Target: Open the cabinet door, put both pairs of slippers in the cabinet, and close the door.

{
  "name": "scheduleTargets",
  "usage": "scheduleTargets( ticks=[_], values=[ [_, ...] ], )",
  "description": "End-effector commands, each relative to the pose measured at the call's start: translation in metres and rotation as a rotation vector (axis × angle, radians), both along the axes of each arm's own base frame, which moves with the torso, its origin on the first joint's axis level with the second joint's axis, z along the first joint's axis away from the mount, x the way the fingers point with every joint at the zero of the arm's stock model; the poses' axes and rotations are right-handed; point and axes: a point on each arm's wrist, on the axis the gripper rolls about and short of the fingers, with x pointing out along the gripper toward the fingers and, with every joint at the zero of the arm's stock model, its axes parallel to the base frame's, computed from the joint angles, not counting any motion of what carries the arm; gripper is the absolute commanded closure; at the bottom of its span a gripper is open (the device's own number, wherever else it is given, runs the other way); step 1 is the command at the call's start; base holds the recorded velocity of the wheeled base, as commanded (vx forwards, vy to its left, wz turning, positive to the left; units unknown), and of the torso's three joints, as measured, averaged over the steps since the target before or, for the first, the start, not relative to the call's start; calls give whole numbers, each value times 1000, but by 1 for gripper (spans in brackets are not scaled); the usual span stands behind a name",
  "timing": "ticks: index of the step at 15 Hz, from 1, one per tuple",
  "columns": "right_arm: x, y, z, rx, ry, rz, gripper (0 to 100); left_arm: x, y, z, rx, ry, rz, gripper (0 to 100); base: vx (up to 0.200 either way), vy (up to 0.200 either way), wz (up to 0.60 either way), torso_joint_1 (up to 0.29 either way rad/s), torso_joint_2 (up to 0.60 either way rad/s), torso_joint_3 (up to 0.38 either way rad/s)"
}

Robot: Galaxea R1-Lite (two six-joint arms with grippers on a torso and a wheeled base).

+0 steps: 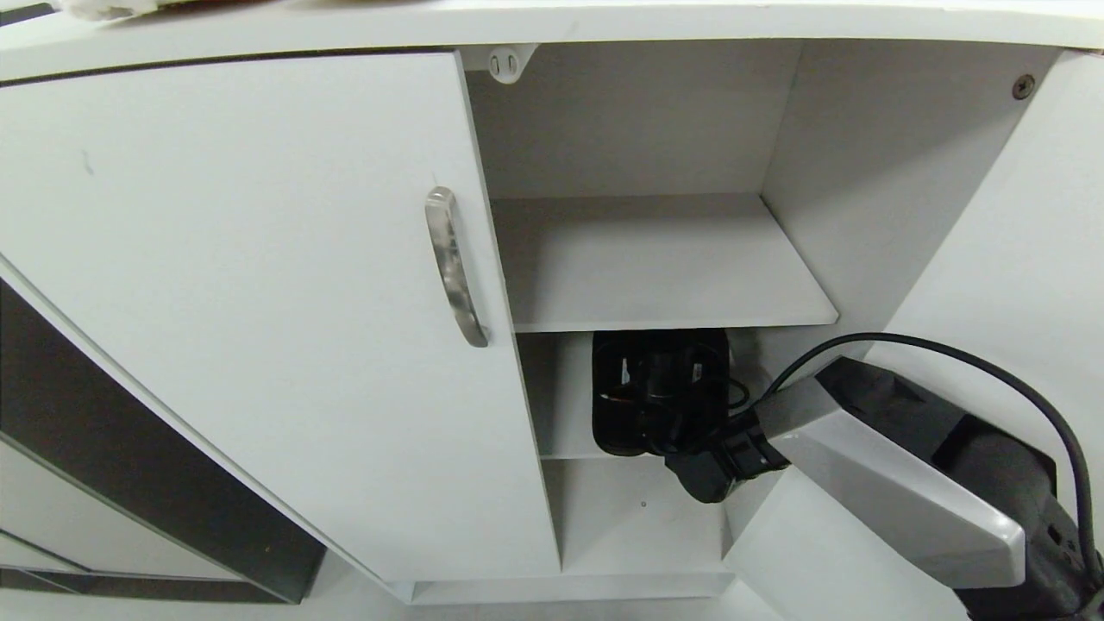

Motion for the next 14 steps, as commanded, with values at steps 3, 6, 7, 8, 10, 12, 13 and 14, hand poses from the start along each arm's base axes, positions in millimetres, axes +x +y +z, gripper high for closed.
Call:
scheduleTargets(
  ticks=[3,6,7,8,10,12,13,14],
  values=[
    [13,4,-2,15,-3,34,100,0,0,0,0,1,0,100,0,0,0,0,0,0],
    [16,3,-5,17,28,42,100,0,0,0,0,1,1,100,0,0,0,0,0,0],
    [16,3,-5,21,33,46,100,0,0,0,0,1,1,100,0,0,0,0,0,0],
    [17,4,-6,25,34,53,100,0,0,0,0,1,1,100,0,0,0,0,0,0],
    [16,4,-8,24,36,55,100,0,0,0,0,1,1,100,0,0,0,0,0,0],
    [15,5,-10,21,43,58,100,0,0,0,0,1,1,100,0,0,0,0,0,0],
    [14,5,-11,18,46,57,100,0,0,0,0,1,1,100,0,0,0,0,0,0],
    [13,6,-12,17,47,59,100,0,0,0,-2,1,1,100,0,0,0,0,0,0]
  ],
)
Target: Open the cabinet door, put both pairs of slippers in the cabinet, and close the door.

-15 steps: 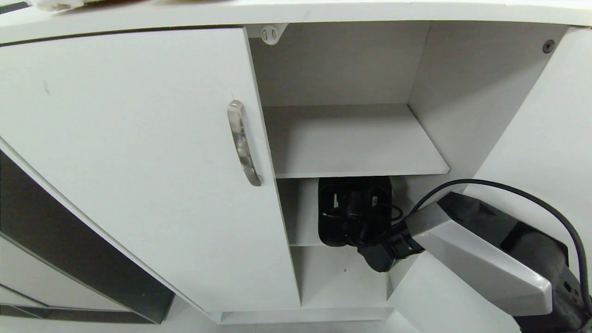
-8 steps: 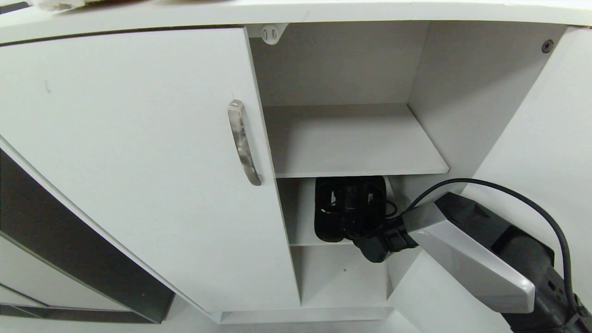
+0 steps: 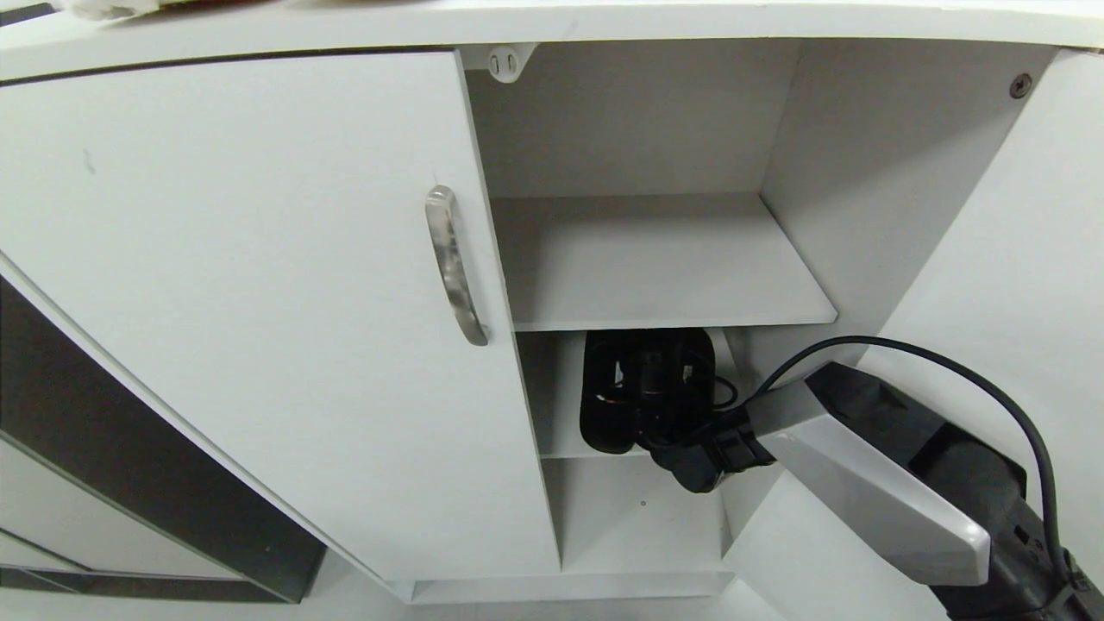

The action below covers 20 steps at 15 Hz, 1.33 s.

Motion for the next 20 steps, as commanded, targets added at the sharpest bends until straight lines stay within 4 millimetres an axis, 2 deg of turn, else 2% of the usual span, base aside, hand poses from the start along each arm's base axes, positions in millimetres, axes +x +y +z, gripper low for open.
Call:
scheduleTargets(
  ticks=[1,8,9,14,18,20],
  values=[
    [-3,2,-3,-7,8,5,100,0,0,0,0,1,0,100,0,0,0,0,0,0],
    [-9,3,-5,-7,6,9,100,0,0,0,0,1,0,100,0,0,0,0,0,0],
    [-9,3,-6,-8,7,9,0,0,0,0,0,1,0,100,0,0,0,0,0,0],
    [-24,-4,3,-11,3,16,0,0,0,0,0,1,0,100,0,0,0,0,0,0],
    [-50,-12,9,-17,3,13,0,0,0,0,0,1,0,100,0,0,0,0,0,0],
    [-90,-17,7,-32,15,32,0,0,0,0,1,1,0,100,0,0,0,0,0,0]
  ],
)
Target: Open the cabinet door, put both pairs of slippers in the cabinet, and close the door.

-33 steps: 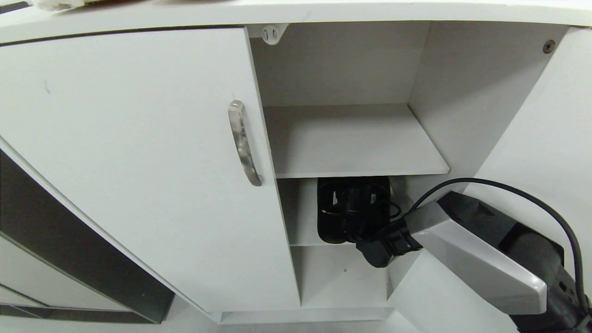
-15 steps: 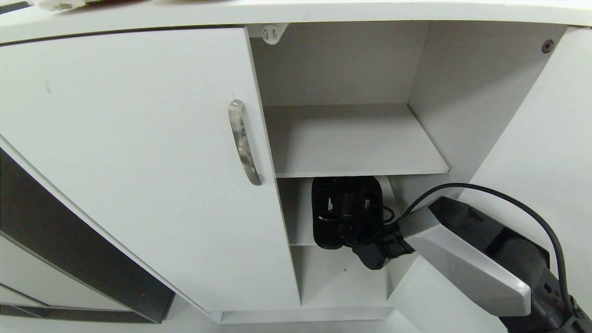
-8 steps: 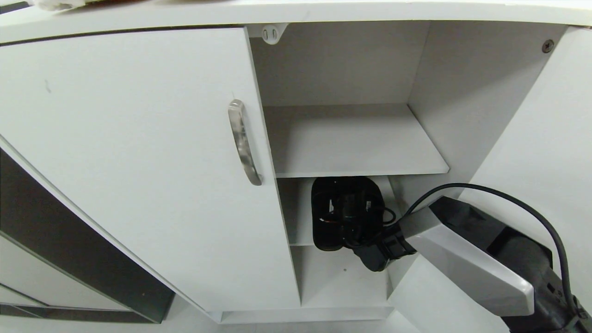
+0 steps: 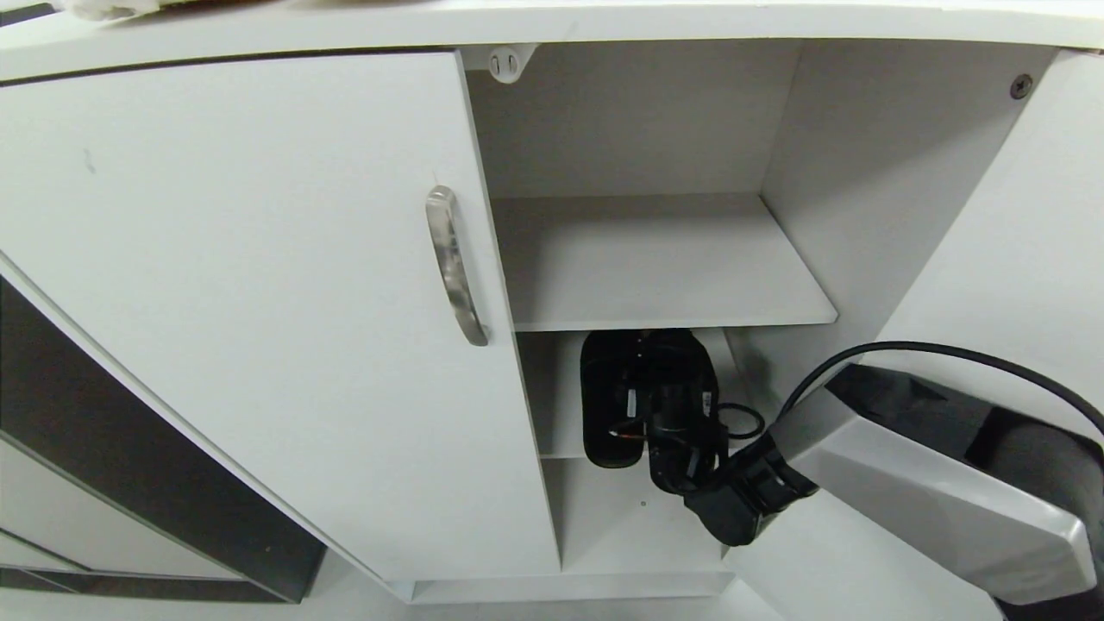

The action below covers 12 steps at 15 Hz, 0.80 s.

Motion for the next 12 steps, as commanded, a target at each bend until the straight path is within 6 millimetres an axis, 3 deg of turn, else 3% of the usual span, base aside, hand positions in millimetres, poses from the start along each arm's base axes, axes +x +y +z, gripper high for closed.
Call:
scheduleTargets(
  ticks=[1,3,4,7,12],
  values=[
    [-50,-8,13,-1,-4,44,0,0,0,0,0,1,0,100,0,0,0,0,0,0],
    [-83,-19,14,-16,11,83,0,0,0,0,0,1,0,100,0,0,0,0,0,0],
    [-90,-20,16,-18,13,93,0,0,0,0,0,1,0,100,0,0,0,0,0,0],
    [-93,-19,19,-16,9,101,0,0,0,0,0,1,0,100,0,0,0,0,0,0],
    [-98,-19,16,-30,20,109,0,0,0,0,-1,1,0,100,-200,0,0,4,2,5]
  ],
)
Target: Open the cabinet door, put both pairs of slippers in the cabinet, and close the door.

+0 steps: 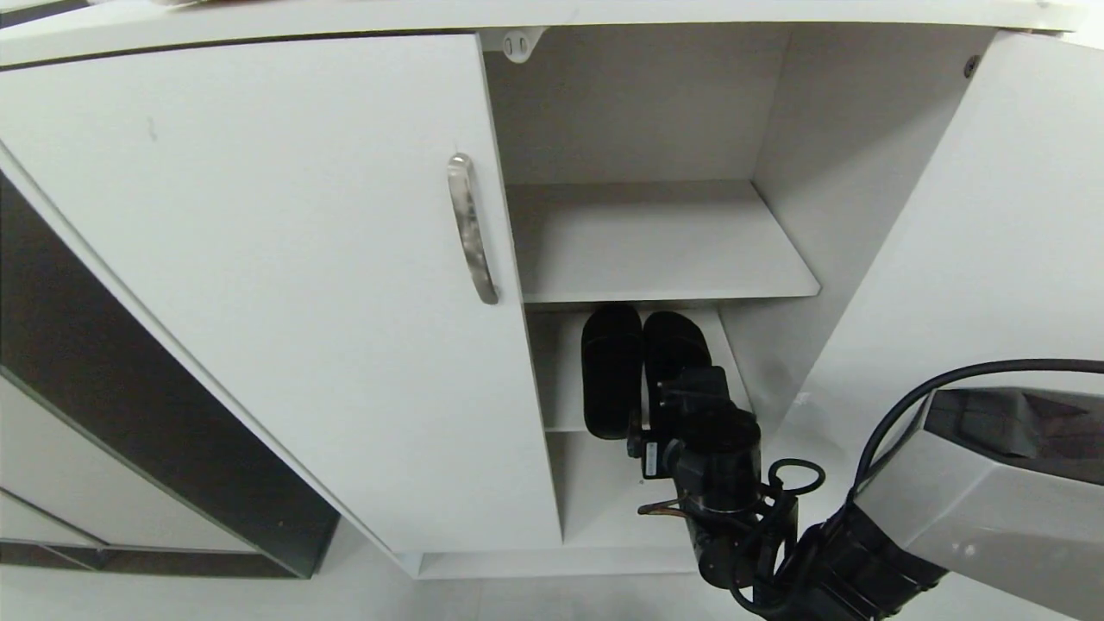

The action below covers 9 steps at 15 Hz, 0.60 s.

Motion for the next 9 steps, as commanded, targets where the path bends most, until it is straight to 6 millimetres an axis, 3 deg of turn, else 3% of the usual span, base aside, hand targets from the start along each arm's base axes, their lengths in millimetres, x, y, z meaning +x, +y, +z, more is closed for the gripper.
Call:
scheduleTargets(
  ticks=[1,9],
  values=[
    [-2,0,1,-5,1,3,0,0,0,0,2,2,0,100,-200,0,0,7,2,2],
    [-2,0,0,-6,2,6,0,0,0,0,2,2,-2,100,0,0,0,0,0,0]
  ],
)
